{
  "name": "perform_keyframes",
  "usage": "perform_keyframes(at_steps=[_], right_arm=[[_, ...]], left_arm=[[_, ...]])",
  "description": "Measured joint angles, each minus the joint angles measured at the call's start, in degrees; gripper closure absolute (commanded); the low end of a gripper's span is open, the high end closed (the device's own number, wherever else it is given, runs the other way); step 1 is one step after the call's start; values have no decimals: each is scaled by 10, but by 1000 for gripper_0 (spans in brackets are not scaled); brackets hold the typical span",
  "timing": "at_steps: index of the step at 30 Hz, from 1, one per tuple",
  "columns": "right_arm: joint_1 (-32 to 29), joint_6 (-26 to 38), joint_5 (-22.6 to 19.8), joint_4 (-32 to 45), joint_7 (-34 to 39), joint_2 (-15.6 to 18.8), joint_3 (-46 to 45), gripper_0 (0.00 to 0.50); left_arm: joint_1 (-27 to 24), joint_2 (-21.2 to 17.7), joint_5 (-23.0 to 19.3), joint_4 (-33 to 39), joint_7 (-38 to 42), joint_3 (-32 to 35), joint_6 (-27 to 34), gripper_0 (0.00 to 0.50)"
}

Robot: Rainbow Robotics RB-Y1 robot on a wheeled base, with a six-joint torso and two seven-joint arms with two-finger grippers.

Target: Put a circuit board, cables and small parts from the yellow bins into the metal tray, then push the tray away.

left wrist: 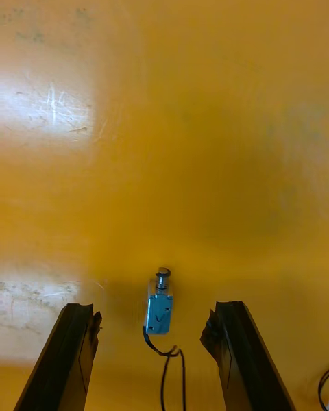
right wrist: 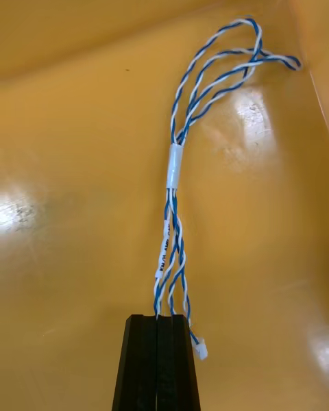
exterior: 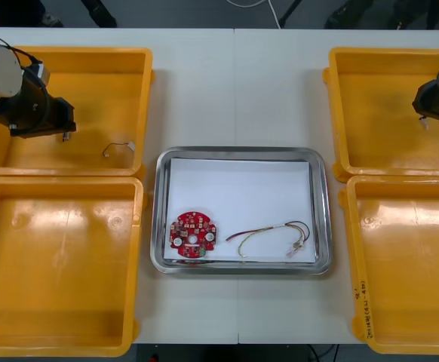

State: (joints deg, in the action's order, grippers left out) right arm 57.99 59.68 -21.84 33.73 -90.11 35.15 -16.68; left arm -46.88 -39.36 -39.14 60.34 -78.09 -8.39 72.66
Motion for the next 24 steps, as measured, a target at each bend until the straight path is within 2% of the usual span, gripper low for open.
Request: perform_keyframes(at_steps=[5,21,22,23,24], right_arm=[[0,36,0,16,1,0,2,500],[0,178,0,45,11,0,2,500],[0,189,0,50,12,0,2,500],[0,201,0,57,17,0,2,500],[0,214,0,64,29,0,2,500]], left_arm=[[0,0,-1,-19,0,-20,-25,0],[-1,1,-11,-36,0,-33,-49,0],[-1,1,-11,-36,0,-33,-50,14],[-1,1,-12,-36,0,-33,-50,169],[-1,1,-12,-36,0,-33,-50,349]])
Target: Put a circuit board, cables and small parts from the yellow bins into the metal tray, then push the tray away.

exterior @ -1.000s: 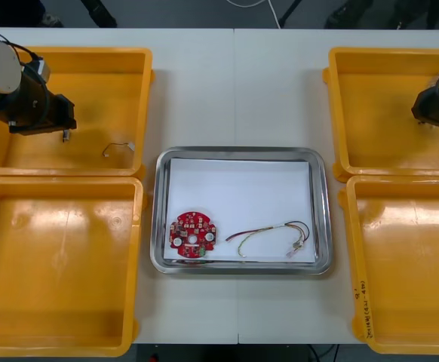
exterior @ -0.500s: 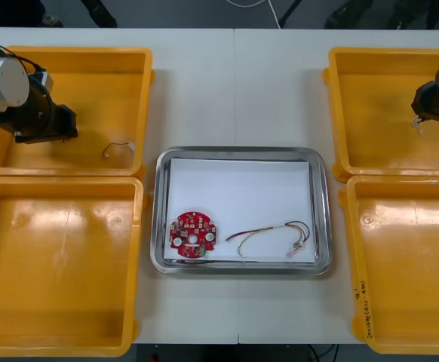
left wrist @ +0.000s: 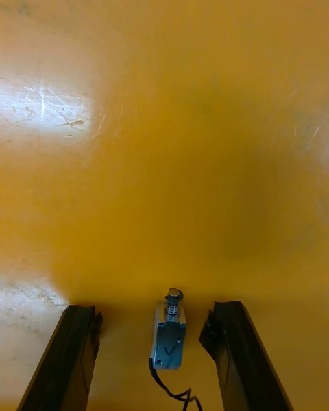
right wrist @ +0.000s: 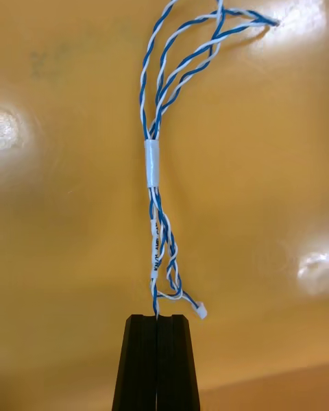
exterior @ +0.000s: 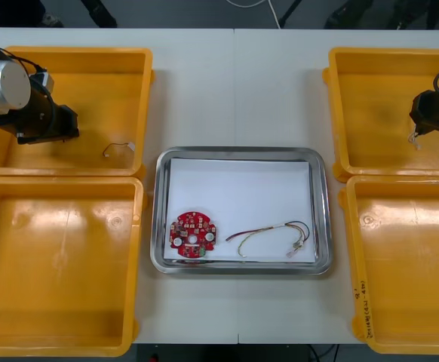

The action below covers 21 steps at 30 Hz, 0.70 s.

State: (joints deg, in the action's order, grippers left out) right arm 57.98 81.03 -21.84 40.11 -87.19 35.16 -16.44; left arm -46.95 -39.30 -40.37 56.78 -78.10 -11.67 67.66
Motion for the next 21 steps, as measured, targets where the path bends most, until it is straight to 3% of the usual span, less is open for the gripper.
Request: perform_keyframes(at_steps=[2,14,21], right_arm=[[-1,21,0,17,31,0,2,500],[-32,91,3,147,153,-4,56,500],[-62,107,3,195,158,-18,61,500]], left_arm=[[0,0,-1,0,0,0,0,497],[-4,0,-6,0,0,-18,-14,500],[-5,0,-10,0,0,-19,-14,500]])
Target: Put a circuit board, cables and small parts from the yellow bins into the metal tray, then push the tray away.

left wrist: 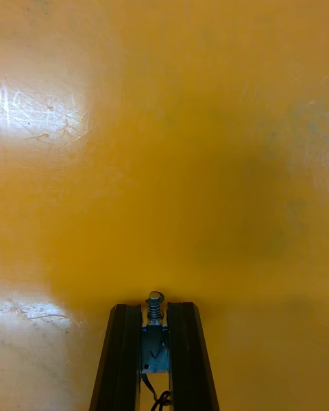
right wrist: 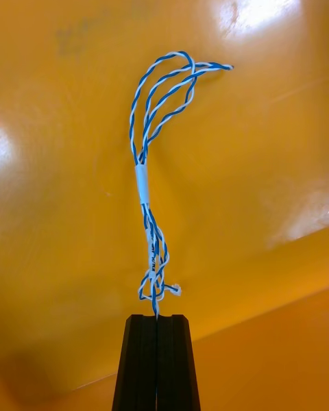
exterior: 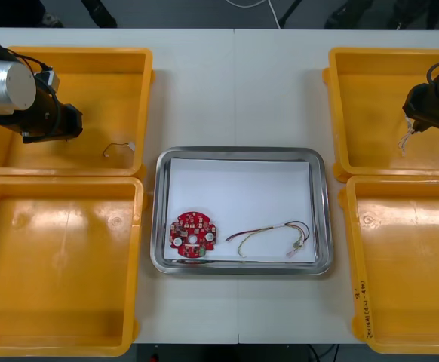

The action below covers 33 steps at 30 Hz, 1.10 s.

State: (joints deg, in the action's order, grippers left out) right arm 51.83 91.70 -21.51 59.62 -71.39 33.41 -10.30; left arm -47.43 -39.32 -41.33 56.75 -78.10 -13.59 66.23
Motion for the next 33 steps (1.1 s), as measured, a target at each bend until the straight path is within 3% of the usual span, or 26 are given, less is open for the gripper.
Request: perform_keyframes(at_steps=[17,23,25,26,33], right_arm=[[-28,2,0,28,19,-26,0,487],[-28,1,0,28,19,-26,0,130],[-28,1,0,28,19,-26,0,65],[-28,1,0,28,19,-26,0,41],[-28,0,0,28,19,-27,-1,0]], left_arm=[[0,0,12,74,0,60,123,500],[0,0,26,118,0,93,192,500],[0,0,31,135,0,104,217,500],[0,0,34,143,0,107,226,500],[0,0,47,200,0,120,296,500]])
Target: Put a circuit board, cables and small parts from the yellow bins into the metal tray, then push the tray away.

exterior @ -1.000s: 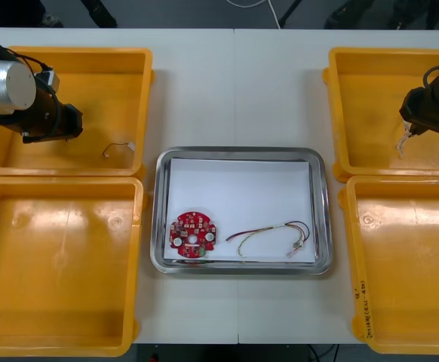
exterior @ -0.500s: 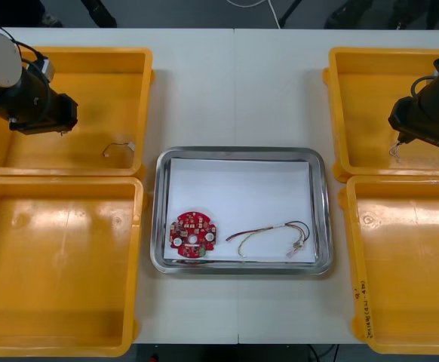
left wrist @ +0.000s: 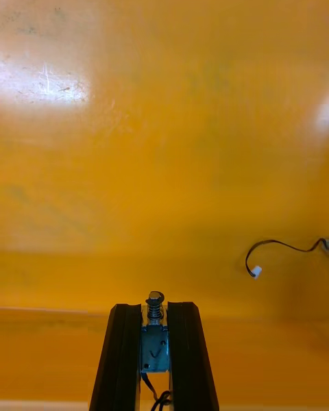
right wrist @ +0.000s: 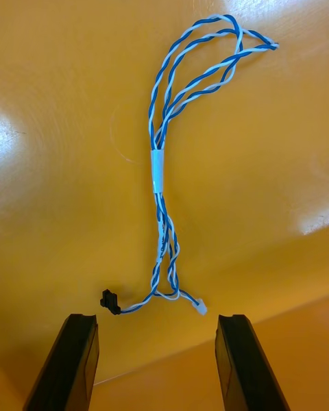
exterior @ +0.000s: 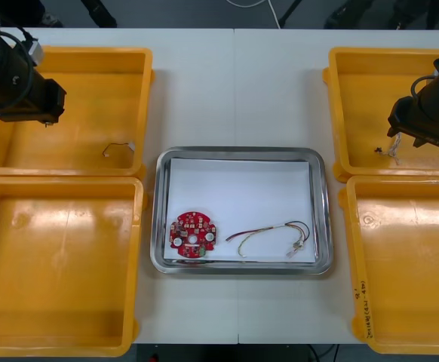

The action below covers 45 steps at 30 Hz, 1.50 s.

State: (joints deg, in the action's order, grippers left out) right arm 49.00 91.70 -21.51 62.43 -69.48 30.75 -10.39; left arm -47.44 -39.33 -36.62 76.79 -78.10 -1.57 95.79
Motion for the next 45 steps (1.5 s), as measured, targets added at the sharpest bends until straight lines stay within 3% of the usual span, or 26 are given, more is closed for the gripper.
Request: perform_keyframes(at_steps=[12,19,25,31,39,45], right_arm=[[0,-3,0,21,0,0,-8,0],[2,6,0,29,0,0,-8,0],[19,9,0,16,0,3,-10,0],[71,1,5,-65,0,7,-31,0],[104,-57,22,-130,-6,11,-34,0],[114,-101,34,-183,-101,22,-39,0]], left_arm=[[0,13,47,119,0,16,110,500],[0,63,87,194,11,25,137,500],[0,113,101,240,109,21,138,500],[0,149,110,258,217,-42,138,498],[0,181,111,260,222,-147,138,500],[0,201,111,258,228,-190,133,499]])
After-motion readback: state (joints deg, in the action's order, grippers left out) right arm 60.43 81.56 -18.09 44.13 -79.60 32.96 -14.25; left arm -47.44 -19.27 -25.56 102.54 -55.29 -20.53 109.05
